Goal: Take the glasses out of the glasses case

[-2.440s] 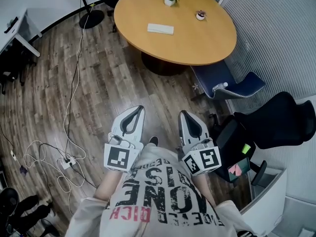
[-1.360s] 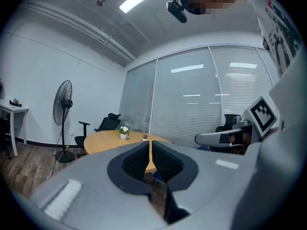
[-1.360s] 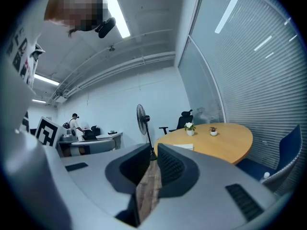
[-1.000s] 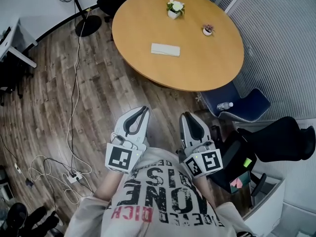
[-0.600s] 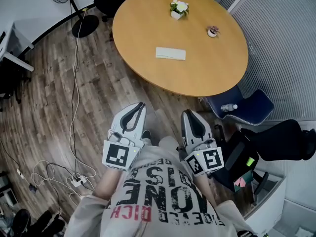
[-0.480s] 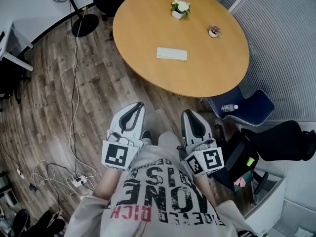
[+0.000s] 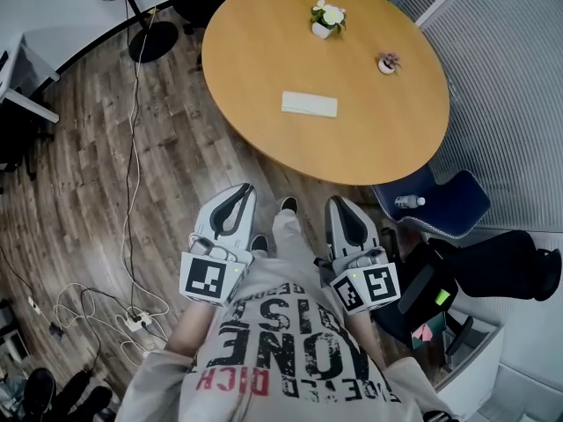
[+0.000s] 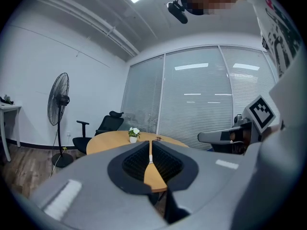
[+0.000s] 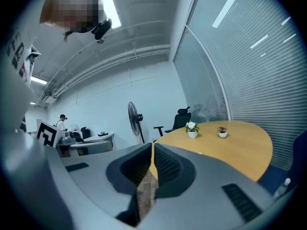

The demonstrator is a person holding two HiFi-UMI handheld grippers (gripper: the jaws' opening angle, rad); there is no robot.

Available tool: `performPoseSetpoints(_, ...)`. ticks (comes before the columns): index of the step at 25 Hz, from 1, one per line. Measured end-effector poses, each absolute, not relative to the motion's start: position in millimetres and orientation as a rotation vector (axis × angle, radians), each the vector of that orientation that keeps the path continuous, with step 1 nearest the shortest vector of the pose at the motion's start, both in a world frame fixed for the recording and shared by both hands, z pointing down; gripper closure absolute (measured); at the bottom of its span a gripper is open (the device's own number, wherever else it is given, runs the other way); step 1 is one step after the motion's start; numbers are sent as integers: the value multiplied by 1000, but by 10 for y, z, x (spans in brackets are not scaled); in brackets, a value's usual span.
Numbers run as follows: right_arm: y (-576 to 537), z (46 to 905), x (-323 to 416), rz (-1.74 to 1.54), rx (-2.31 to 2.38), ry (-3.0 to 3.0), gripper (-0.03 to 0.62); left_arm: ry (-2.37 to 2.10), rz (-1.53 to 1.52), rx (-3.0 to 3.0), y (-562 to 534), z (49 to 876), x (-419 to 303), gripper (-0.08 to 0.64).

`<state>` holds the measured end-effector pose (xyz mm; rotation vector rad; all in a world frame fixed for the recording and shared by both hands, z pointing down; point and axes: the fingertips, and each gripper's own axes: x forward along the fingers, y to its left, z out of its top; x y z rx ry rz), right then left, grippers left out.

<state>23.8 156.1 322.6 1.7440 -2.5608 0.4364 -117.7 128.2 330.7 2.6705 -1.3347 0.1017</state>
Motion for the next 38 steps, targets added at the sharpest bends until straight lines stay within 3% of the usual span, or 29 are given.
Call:
performPoseSetpoints(22,156,3304,1288,443,1634,-2600,572,-1513,77,2576,37,3262,-386,545)
performPoseSetpoints(38,-111,3458,1491,495,1676,-2527,572,-1515,118,2553,-323,3381,-381,545)
